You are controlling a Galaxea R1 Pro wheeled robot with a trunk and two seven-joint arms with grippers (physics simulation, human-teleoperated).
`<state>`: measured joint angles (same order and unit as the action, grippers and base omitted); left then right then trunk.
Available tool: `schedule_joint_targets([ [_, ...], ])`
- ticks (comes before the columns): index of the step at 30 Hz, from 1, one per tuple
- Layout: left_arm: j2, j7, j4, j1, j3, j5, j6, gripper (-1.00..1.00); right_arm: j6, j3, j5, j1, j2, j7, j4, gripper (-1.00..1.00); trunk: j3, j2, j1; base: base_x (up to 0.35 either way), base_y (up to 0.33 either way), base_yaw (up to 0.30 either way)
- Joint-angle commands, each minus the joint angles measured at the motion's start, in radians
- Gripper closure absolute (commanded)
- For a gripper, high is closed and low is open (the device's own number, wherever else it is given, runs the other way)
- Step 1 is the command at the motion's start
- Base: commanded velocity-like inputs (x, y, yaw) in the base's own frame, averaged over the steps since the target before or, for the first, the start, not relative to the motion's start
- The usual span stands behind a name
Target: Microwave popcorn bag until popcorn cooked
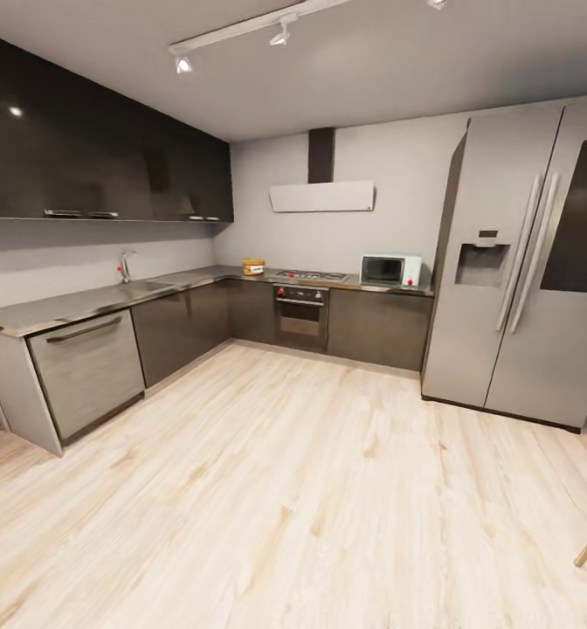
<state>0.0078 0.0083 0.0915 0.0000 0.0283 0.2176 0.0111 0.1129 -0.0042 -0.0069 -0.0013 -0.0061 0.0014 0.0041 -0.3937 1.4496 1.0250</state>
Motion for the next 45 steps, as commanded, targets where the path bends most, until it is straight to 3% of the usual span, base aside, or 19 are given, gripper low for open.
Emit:
schedule_joint_targets([
  [1,0.0,0.001,0.001,0.0,0.002,0.003,0.001,-1.0,0.004,0.0,-0.001,0.0,0.0,0.0,0.0,-1.0,-0.001,0.0,0.0,0.0,0.0,-0.288],
  [16,0.0,0.001,-0.002,0.0,0.002,0.003,0.001,-1.0,0.004,0.0,0.001,0.0,-0.001,0.0,0.0,-1.0,-0.001,0.0,0.0,0.0,0.0,-0.282],
  [27,-0.001,0.001,-0.006,0.0,0.002,0.003,0.0,-1.0,0.005,0.003,0.008,0.0,0.0,-0.003,0.0,-1.0,-0.001,0.0,0.0,0.006,0.0,-0.021],
  [45,0.0,0.001,-0.011,0.0,0.0,0.002,0.0,-1.0,0.007,0.01,0.013,0.0,0.0,-0.003,0.0,-1.0,-0.001,0.0,0.0,0.308,0.0,0.0],
])
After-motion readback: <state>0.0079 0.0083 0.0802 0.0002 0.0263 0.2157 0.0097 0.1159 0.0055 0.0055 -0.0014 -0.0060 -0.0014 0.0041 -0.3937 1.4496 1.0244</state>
